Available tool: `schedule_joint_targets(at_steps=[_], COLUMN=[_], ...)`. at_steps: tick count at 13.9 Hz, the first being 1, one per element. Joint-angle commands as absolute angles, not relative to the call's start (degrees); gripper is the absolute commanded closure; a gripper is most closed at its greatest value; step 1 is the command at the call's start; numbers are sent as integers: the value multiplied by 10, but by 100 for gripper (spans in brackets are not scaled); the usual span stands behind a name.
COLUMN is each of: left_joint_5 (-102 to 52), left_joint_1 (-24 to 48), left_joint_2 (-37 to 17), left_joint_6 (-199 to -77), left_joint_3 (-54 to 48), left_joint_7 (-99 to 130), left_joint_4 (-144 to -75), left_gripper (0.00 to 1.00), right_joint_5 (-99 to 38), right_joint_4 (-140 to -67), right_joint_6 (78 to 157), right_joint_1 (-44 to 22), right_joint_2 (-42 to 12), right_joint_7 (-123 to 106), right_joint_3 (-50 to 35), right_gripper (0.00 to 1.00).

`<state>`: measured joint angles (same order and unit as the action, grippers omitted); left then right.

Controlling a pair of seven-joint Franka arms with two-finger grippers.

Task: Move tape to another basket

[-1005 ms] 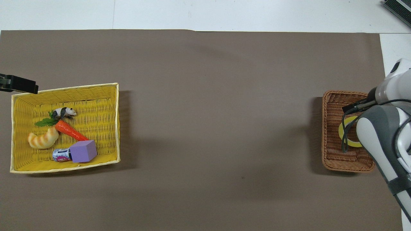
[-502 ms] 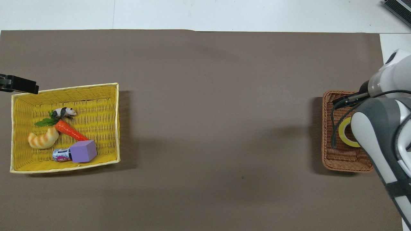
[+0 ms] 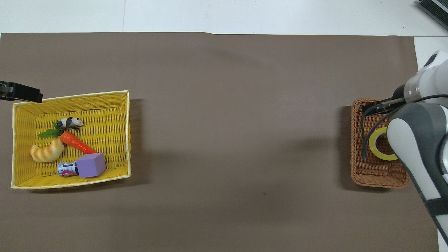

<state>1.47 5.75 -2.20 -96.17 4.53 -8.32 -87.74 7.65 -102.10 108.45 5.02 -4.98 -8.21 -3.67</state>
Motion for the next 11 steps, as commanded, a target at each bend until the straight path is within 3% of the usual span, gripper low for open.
schedule_joint_targets(at_steps=[1,7,11], left_joint_5=[22,22,22], left_joint_1=[54,54,54], left_joint_2=[-7,-6,-6], left_joint_6=[-962,-961,-961], left_joint_3=[42,41,41], left_joint_7=[-89,-88,-88], left_joint_4=[-895,-895,-895], left_gripper=[0,0,0], right_joint_5=[65,64,28], right_joint_4=[-1012,-991,-928], right_joint_6=[1072,1027,957], right_joint_1=[52,33,12], right_joint_2=[-51,-34,-35], right_joint_7=[-70,-20,-20], right_joint_3=[-39,-60,-33], right_gripper=[0,0,0])
